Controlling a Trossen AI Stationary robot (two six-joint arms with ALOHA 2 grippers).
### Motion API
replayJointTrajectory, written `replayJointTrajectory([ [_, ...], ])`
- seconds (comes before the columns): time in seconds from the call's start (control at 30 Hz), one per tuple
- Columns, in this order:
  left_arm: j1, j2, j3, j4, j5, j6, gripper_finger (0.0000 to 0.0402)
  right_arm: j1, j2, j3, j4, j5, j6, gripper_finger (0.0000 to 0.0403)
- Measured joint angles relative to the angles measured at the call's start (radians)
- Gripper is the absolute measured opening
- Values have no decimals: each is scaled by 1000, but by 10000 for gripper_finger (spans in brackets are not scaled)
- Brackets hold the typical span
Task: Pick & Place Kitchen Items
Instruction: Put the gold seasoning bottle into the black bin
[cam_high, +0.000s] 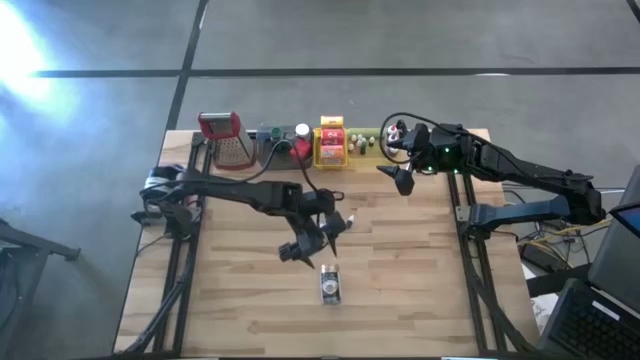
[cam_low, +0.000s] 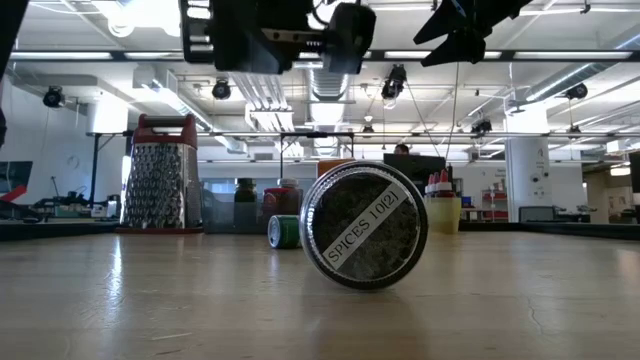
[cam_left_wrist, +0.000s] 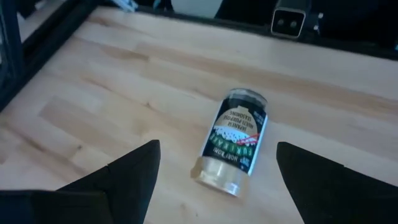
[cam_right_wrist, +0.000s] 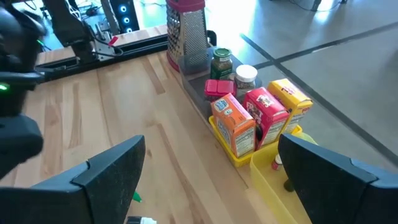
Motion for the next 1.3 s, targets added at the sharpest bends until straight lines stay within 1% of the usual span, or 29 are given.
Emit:
replayJointTrajectory([
  [0.23, 64, 34, -157, 256, 181, -28, 314, 0, 0, 0, 0, 0, 0, 364],
  [0.33, 87, 65, -203, 363, 233, -55, 312, 0, 0, 0, 0, 0, -4, 364],
  [0.4, 100, 90, -220, 428, 259, -60, 312, 0, 0, 0, 0, 0, -3, 364],
  [0.57, 128, 178, -227, 519, 311, -126, 312, 0, 0, 0, 0, 0, -3, 363],
  [0.7, 148, 230, -226, 573, 319, -180, 312, 0, 0, 0, 0, 0, 0, 364],
  [0.83, 152, 238, -226, 613, 327, -222, 312, 0, 0, 0, 0, 0, -4, 364],
  [0.97, 151, 236, -236, 591, 326, -174, 312, 0, 0, 0, 0, 0, 0, 364],
  [1.1, 151, 235, -236, 569, 301, -120, 312, 0, 0, 0, 0, 0, -4, 364],
  [1.3, 151, 234, -238, 557, 288, -162, 312, 0, 0, 0, 0, 0, -1, 364],
])
